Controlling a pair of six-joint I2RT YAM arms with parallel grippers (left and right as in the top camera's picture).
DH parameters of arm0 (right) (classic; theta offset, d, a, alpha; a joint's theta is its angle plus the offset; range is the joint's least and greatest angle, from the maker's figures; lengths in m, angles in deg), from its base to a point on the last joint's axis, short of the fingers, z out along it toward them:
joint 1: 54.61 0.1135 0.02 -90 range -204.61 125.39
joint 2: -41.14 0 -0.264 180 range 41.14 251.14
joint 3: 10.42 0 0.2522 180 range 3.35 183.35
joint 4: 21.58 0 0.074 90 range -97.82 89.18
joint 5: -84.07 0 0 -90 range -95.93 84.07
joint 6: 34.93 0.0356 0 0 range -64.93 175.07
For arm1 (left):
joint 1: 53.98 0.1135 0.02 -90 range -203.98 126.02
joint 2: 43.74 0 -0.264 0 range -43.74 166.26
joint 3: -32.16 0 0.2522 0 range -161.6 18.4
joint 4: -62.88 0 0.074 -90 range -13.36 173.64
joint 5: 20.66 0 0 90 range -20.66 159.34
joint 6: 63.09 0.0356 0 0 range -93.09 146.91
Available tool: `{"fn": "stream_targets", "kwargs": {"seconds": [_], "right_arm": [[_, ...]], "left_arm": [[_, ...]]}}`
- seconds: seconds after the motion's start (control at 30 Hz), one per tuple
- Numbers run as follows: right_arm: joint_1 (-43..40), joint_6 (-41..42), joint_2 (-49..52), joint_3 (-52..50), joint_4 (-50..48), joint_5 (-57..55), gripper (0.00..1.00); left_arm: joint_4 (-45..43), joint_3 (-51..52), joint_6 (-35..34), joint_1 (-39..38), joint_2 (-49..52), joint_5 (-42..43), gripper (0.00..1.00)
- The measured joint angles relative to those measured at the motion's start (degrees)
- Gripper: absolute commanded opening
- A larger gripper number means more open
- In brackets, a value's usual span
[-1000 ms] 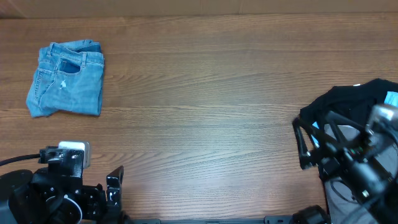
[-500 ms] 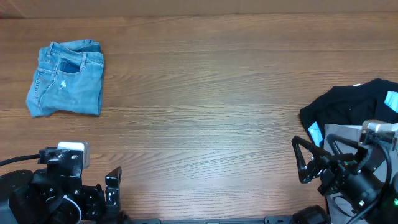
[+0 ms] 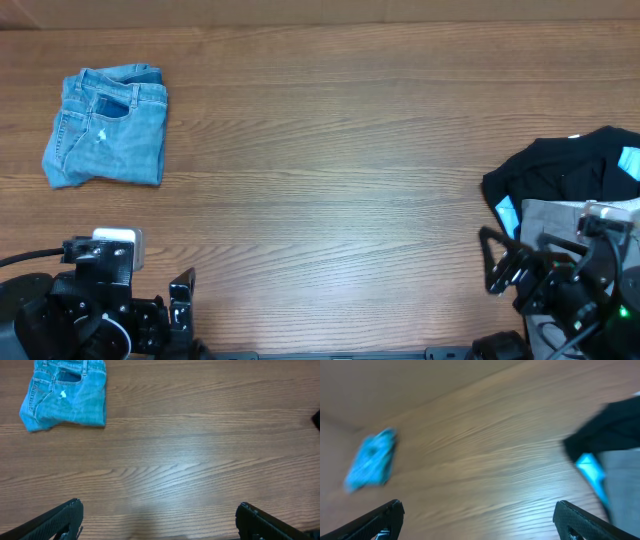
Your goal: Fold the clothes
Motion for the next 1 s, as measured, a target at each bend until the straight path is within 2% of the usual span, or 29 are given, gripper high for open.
{"fn": "stream_targets", "kwargs": {"seconds": [0.17,0.2,0.3,0.37,0.43,0.5,0.6,0.83,1.0], "right_arm": [[-5.42,-0.02,-5.55,-8.9,-0.9,-9.92,1.0],[-5.66,0.02,-7.67,-12.22,-3.67,-11.72,1.0],[-6.62,-0.66,-14.91,-25.27,-28.22,-14.12,1.0],[-6.91,-1.09,-18.43,-31.43,-33.31,-14.49,1.0],[-7.19,-1.51,-23.89,-44.39,-40.09,-13.94,1.0],[-7.23,-1.53,-26.14,-49.96,-44.46,-13.29,1.0],[-7.26,-1.66,-33.35,-60.37,-46.95,-10.91,1.0],[-11.43,-1.62,-35.6,-68.7,-53.0,-6.05,1.0],[-11.93,-1.49,-35.63,-69.72,-53.64,-4.63,1.0]], "left_arm": [[0.0,0.0,0.0,0.0,0.0,0.0,1.0],[-0.02,0.0,0.0,0.0,0.0,-0.04,1.0],[0.04,0.02,0.0,0.0,0.0,-0.2,1.0],[0.02,0.04,0.0,0.0,0.0,-0.22,1.0],[-0.02,0.07,0.0,0.0,0.0,-0.22,1.0],[0.02,0.04,0.0,0.0,0.0,-0.22,1.0],[0.02,0.04,0.0,0.0,0.04,-0.22,1.0],[0.02,0.04,0.0,0.0,0.04,-0.22,1.0],[0.02,0.04,0.0,0.0,0.04,-0.22,1.0]]}}
